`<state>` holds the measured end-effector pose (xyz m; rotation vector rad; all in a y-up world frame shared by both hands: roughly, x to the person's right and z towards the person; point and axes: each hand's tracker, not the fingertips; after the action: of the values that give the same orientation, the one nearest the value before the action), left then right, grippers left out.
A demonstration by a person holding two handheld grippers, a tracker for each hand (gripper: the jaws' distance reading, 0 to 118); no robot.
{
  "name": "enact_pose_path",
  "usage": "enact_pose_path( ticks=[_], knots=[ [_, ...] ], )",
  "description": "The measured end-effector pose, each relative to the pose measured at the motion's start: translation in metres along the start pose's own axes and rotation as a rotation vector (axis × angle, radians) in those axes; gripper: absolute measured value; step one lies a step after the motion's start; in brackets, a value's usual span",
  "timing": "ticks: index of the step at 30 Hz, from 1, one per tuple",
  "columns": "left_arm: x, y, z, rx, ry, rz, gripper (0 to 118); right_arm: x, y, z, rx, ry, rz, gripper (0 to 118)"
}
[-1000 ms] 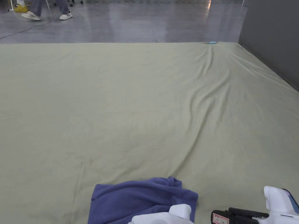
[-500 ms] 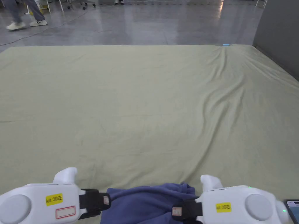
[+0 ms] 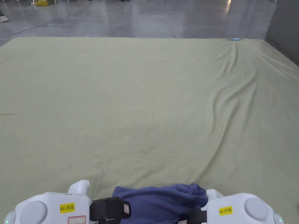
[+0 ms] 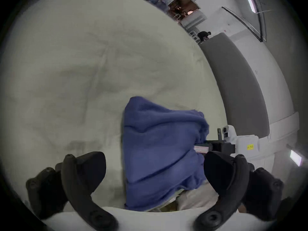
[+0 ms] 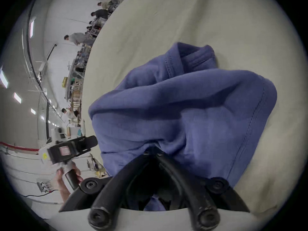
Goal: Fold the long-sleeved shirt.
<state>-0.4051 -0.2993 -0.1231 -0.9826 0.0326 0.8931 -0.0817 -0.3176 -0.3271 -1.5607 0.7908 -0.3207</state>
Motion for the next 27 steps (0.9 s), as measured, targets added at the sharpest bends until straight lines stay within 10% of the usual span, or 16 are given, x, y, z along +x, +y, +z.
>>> enact_pose_path(
  ticks=[11,16,24,27],
  knots=[
    [0.004,0.026,-0.040,-0.202,-0.027,-0.007,114,0.005,-0.008,0.003,0.029,0.059,-0.012,0],
    [0.030,0.015,-0.040,-0.187,0.146,-0.212,81,-0.003,-0.011,0.004,0.045,0.036,0.012,0],
    [0.002,0.022,-0.035,-0.132,-0.058,-0.012,46,-0.003,-0.010,0.002,0.048,0.024,0.023,0],
    [-0.029,0.027,-0.041,-0.125,-0.250,0.136,10,-0.001,-0.011,0.002,0.044,0.044,0.005,0]
  ],
)
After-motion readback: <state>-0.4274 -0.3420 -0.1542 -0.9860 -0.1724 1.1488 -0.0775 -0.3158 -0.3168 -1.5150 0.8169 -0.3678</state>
